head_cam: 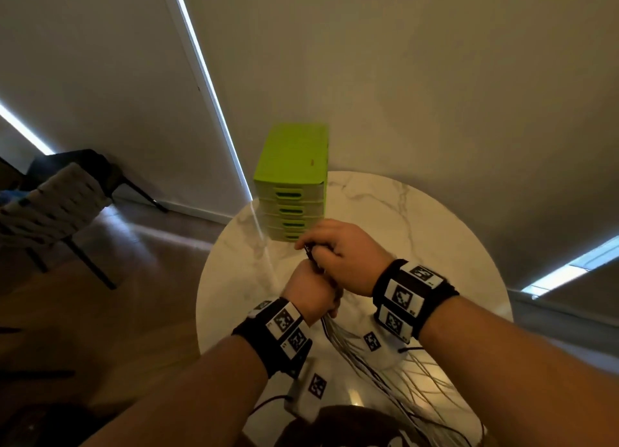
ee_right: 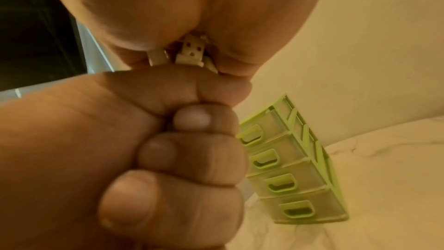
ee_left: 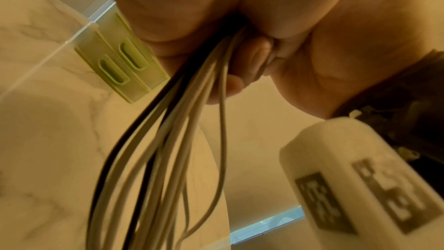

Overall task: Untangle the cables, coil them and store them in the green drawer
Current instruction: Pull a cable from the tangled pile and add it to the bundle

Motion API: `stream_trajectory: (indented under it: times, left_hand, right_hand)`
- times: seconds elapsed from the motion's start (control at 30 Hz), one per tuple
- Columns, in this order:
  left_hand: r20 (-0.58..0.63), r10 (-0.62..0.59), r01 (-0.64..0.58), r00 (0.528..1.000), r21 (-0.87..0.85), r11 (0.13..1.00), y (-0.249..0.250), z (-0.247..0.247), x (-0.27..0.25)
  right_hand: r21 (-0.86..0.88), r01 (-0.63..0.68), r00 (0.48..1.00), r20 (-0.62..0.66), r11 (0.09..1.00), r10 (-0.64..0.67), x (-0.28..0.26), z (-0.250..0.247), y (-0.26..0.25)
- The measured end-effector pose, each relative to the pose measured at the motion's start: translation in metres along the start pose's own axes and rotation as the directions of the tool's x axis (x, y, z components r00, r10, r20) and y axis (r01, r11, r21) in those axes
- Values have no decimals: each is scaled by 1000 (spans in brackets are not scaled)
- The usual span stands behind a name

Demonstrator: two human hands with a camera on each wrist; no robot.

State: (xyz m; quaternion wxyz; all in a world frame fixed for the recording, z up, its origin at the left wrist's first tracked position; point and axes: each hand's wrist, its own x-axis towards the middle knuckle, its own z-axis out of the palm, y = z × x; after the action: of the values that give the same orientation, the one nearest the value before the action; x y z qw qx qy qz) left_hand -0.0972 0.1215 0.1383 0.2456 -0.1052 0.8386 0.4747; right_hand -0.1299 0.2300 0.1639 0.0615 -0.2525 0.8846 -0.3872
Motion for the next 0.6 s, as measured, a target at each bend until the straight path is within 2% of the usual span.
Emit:
stream_trajectory:
  times: [0.03, 0.1, 0.13, 0.17, 0.23, 0.3, 0.33, 0.4, 0.47, 0.53, 0.6]
  left_hand:
    - [71, 14, -18, 997, 61, 998, -5, -2, 8]
    - [134, 154, -175, 979, 163, 971, -17, -6, 14]
    - [143, 144, -172, 979, 205, 964, -20, -9, 19]
    - [117, 96, -117, 988, 183, 976, -20, -11, 17]
    - [81, 101, -118, 992, 249, 961, -11, -20, 6]
    - [43, 109, -114, 993, 135, 984, -16, -24, 11]
    - [46, 60, -61, 997, 20, 998, -24, -24, 14]
    - [63, 107, -100, 992, -97, 990, -36, -26, 16]
    - [75, 104, -89, 992, -178, 980, -46, -28, 19]
    - [104, 78, -37, 992, -350, 936, -44, -27, 18]
    - [142, 48, 40, 989, -556, 831, -41, -28, 17]
  right_hand:
    - [-45, -9, 1000, 19, 999, 10, 2, 5, -1]
    - [-91, -34, 998, 42, 995, 38, 4, 13, -6]
    - [-100, -51, 998, 41, 994, 55, 4, 17, -8]
    - [-100, -65, 997, 29, 993, 68, 5, 20, -10]
    - [-61, -105, 994, -5, 993, 105, 8, 26, -13]
    - [-39, -126, 992, 8, 991, 127, 9, 32, -12]
    - [-63, -119, 992, 28, 991, 121, 9, 33, -13]
    - [-139, -99, 991, 72, 985, 110, 9, 34, -15]
    - [-145, -118, 984, 118, 982, 136, 10, 31, -19]
    - [-22, -166, 978, 123, 986, 167, 10, 28, -20]
    - [266, -202, 979, 16, 943, 206, 7, 32, -17]
